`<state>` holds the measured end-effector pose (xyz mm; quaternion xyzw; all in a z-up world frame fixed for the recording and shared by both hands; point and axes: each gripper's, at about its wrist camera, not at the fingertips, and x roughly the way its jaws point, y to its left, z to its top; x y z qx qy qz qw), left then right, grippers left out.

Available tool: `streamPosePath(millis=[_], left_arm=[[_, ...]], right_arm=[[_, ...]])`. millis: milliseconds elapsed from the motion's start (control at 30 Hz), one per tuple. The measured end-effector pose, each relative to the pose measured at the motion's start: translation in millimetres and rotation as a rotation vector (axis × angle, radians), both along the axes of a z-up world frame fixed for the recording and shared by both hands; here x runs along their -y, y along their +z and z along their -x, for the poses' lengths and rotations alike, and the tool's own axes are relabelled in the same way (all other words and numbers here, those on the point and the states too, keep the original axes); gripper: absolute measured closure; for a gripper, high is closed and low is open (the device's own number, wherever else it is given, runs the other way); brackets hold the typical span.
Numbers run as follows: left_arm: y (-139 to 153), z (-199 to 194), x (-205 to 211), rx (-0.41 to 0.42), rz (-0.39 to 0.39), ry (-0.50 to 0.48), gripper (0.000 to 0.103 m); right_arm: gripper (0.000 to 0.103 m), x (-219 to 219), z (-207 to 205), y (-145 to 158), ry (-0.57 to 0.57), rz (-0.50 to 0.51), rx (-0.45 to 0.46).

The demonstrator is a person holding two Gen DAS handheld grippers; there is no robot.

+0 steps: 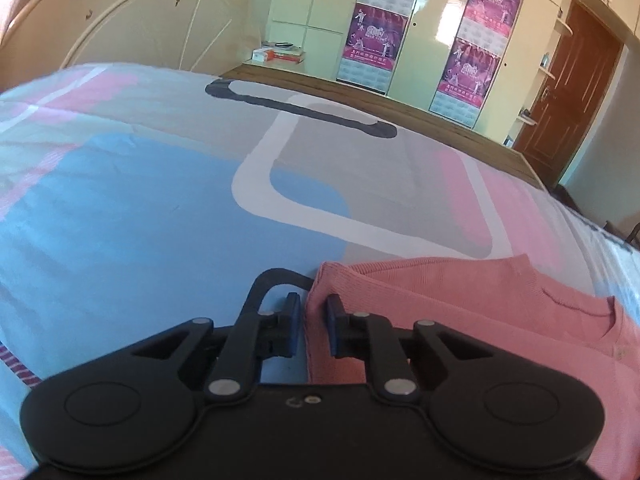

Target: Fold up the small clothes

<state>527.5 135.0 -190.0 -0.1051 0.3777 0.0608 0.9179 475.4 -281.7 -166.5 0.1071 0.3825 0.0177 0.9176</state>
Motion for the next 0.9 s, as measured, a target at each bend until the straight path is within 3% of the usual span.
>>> streamPosePath(millis=[100,167,300,367,433,500,533,633,733,900], left_arm=[[6.7,1.5,3.6,-0.010,-0.051,0.010,0.073],[15.7,8.2,5.1,0.006,-0.053,0.012,0.073],[31.3,26.1,19.7,0.043,-0.056,-0.042,0.064],[36.1,32.4,35.6,0.053,-0.072,-0.090,0.053],[36.2,34.6,51.7,0.052,-0.072,-0.134,0.036],[31.8,32.4,65.8,0.038,-0.077,-0.170,0.035],[27.1,29.4,70.7,0.020,-0.084,-0.182,0.035],[7.3,19.1,69.4,-0.057,-0.080,-0.156,0.036],[0.8,20.1,61.4,-0.050,-0.081,-0.140,0.036],[8.3,23.2,59.3,-0.071,-0.068,-0.129,0.036]], right_arm=[[0.093,8.0,8.1,8.7,-0.048,0.005,0.035],[0.093,10.9,13.1,17.0,-0.055,0.001,0.064],[0.093,0.2,17.8,35.3,-0.015,-0.004,0.119],[0.091,-10.7,14.6,38.3,0.018,-0.010,0.126],[0.084,-25.9,9.8,38.4,0.059,-0.007,0.122],[0.070,-42.2,5.1,36.2,0.102,0.008,0.115],[0.068,-50.2,1.9,34.3,0.126,0.019,0.109],[0.068,-63.5,-5.4,22.1,0.149,0.042,0.070],[0.068,-54.0,-9.0,2.2,0.116,0.061,0.002],[0.068,-47.1,-0.9,11.4,0.090,0.064,0.034]])
